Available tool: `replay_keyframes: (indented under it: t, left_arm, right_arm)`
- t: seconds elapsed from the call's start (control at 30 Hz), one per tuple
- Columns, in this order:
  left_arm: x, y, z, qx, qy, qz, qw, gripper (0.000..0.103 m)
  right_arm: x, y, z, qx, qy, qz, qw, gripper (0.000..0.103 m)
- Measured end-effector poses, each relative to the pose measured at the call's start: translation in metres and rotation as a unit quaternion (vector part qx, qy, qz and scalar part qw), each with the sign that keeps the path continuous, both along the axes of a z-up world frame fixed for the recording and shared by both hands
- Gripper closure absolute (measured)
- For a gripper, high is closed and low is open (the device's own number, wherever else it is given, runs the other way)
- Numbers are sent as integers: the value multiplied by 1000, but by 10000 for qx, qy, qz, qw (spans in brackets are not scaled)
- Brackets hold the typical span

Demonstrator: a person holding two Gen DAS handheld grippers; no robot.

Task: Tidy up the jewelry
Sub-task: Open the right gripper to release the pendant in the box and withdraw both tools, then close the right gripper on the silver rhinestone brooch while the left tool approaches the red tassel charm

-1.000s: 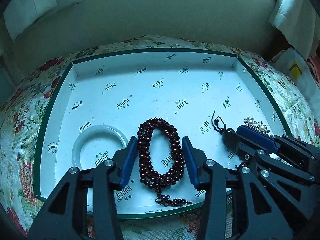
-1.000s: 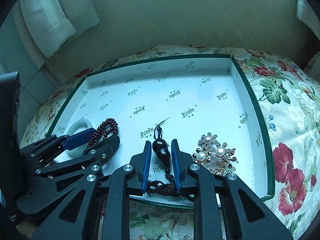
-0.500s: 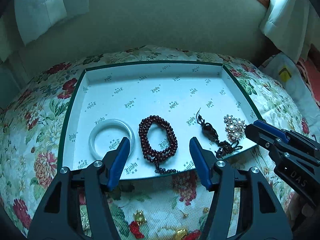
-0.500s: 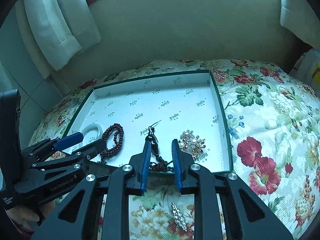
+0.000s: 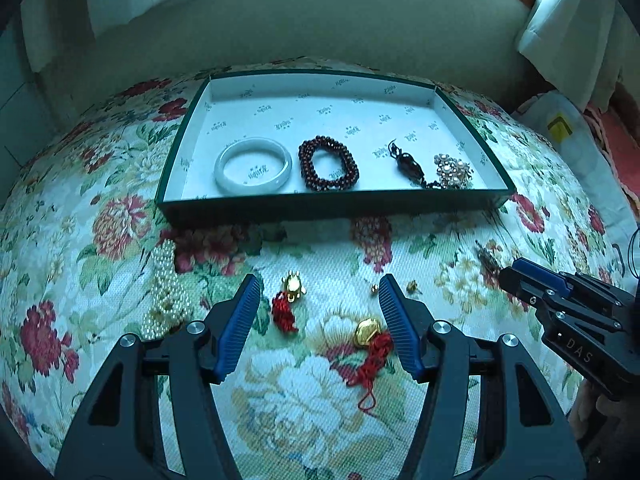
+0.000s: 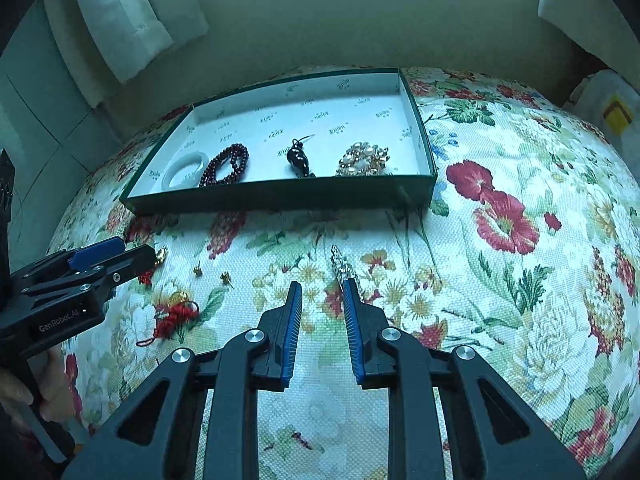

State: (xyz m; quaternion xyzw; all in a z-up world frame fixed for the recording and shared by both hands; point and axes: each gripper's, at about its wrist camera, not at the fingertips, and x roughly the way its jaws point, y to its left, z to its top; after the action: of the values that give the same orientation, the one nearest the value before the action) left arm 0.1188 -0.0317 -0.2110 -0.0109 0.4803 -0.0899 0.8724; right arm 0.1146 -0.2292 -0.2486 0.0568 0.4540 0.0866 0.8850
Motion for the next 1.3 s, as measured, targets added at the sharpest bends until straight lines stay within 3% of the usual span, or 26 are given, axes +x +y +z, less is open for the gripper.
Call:
replay_keyframes:
  t: [0.37, 1.03, 1.13, 1.3]
  left_arm:
    - [-15, 16, -12, 85, 189, 222, 9995, 42]
    - [-15, 12, -21, 29, 369, 144, 9992, 42]
    - [-15, 10, -20, 23, 358, 128, 9993, 42]
    - [-18, 7, -18, -3, 341, 80, 9994, 42]
  right_arm:
    - [6, -1, -5, -151, -28, -67, 9999, 81]
    - [23, 2, -17, -383, 30, -38, 9993, 81]
    - [23, 1, -17, -367, 43, -31, 9993, 89]
    - [18, -1, -13, -301, 6, -78, 9995, 90]
